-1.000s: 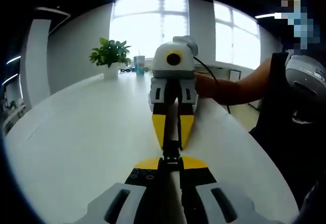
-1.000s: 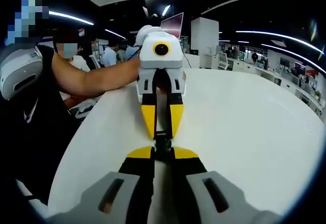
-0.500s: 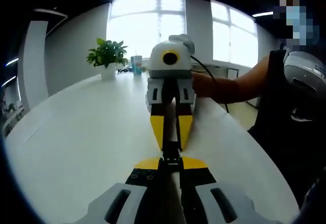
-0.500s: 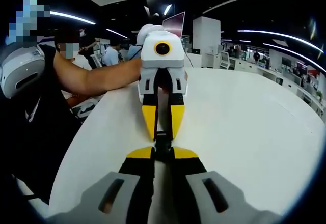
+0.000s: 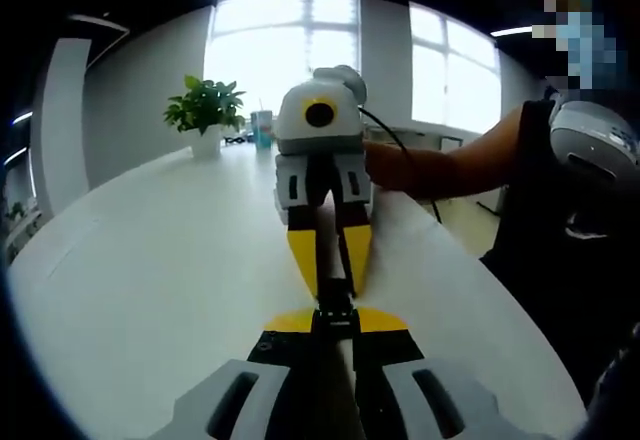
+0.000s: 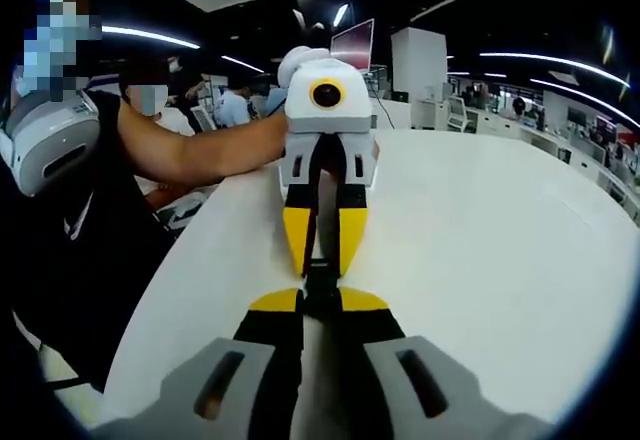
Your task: Snap the two parts of the plastic buckle together until the buckle closes and remains connected.
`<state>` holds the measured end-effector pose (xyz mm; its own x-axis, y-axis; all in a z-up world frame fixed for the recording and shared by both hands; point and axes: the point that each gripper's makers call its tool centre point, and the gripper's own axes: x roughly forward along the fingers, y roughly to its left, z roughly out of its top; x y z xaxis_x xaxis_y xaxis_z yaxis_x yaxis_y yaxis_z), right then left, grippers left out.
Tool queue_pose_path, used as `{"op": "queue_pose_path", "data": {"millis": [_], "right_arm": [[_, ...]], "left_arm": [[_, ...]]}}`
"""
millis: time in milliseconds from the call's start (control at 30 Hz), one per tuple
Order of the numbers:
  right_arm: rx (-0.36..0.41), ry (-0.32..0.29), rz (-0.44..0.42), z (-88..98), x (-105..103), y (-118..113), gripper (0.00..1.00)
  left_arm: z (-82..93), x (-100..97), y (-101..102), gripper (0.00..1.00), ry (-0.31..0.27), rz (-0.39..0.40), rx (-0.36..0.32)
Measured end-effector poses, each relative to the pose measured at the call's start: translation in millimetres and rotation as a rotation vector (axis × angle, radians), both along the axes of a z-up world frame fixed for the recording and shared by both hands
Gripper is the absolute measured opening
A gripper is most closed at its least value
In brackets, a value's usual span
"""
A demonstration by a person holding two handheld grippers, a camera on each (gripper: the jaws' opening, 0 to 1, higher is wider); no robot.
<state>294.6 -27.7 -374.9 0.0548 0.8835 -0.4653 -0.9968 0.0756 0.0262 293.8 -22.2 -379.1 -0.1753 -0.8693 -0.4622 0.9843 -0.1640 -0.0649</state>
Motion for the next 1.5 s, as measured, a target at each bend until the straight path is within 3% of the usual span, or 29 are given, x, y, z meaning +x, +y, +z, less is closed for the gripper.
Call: {"op": "queue_pose_path", "data": {"millis": [133, 700, 967, 1200, 1367, 1500], "right_arm": [[0.006, 0.001, 0.024, 1.2, -2, 9, 0.09], [-0.012, 0.012, 0.045, 1.0, -6, 7, 0.1], [-0.029, -0.02, 0.064, 3.9, -1, 7, 0.1], [0.011, 0.006, 0.079, 17.6, 3, 1, 0.1], [-0.002, 0.004, 0.08, 18.3, 11, 0, 0.1], [0.027, 0.002, 0.073, 23.6, 14, 0, 0.1]], "left_arm": [[-1.4, -3.6, -3, 0.09, 0.011, -0.007, 0.008], [-1.5, -2.8, -5, 0.09, 0.006, 0.001, -0.003], [1.0, 1.9, -4, 0.1, 0.044, 0.034, 0.011], [13.5, 5.0, -7, 0.1, 0.082, 0.053, -0.042], [15.6, 12.5, -9, 0.11, -0.015, 0.08, -0.051], [20.8, 14.5, -7, 0.11, -0.033, 0.084, -0.068]]}}
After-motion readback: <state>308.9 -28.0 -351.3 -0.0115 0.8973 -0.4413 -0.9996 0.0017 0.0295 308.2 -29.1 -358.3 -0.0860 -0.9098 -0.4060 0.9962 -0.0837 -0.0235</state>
